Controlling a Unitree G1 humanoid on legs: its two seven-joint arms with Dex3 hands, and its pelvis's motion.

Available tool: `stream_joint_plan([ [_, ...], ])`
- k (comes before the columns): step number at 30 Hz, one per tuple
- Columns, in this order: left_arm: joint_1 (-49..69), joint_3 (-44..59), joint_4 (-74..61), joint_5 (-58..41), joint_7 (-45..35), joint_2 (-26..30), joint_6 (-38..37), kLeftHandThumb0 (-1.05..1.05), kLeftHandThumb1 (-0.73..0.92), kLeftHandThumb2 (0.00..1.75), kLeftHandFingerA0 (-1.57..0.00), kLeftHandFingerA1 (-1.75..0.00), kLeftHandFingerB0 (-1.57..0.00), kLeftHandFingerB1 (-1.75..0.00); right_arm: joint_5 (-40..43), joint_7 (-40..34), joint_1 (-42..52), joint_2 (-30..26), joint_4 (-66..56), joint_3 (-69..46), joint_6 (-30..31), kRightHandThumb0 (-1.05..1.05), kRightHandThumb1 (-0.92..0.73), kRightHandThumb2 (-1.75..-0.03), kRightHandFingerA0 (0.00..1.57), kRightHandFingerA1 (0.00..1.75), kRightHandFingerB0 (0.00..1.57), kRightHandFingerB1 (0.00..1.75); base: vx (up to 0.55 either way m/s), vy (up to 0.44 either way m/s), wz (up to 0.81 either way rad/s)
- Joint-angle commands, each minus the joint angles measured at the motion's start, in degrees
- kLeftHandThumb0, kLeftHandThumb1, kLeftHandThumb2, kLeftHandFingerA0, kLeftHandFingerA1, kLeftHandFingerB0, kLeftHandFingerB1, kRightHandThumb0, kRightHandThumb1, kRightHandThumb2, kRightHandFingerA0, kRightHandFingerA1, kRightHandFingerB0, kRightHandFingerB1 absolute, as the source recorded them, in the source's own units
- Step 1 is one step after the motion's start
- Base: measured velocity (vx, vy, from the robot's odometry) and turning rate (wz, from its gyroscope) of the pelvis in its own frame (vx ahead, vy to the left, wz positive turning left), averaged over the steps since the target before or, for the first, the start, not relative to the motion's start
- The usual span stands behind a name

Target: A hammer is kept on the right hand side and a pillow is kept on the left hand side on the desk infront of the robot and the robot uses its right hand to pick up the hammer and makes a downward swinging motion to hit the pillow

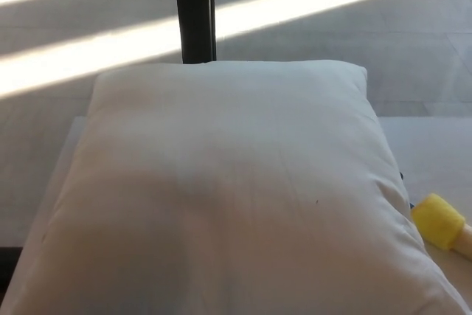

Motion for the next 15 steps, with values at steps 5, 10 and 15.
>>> stream_joint_plan([
  [5,0.22,-0.43,0.06,-0.12,0.94,0.78,-0.23,-0.68,0.75,0.63,-0.61,-0.54,-0.51,-0.41,2.0,-0.71,-1.55,-2.19,2.15,-4.97,-1.34,-0.68,-0.64,-0.92,0.13,0.57,0.07,0.43,0.0,0.0,0.0],
  [10,-0.03,-0.07,0.17,-0.66,0.39,0.74,-0.41,-0.65,0.59,0.99,-0.54,-0.64,-0.43,-0.56,4.41,-5.48,-6.62,-5.05,-1.73,-12.16,-3.18,-0.64,-0.58,-0.92,0.0,0.44,0.02,0.32,0.0,0.0,0.0],
  [15,-0.24,-0.37,0.05,-0.47,0.32,0.71,-0.65,-0.68,0.76,0.63,-0.59,-0.54,-0.5,-0.41,5.3,-4.56,-12.31,-8.68,-13.37,-13.2,0.54,-0.36,-0.53,-1.07,0.02,0.53,0.0,0.5,0.0,0.0,0.0],
])
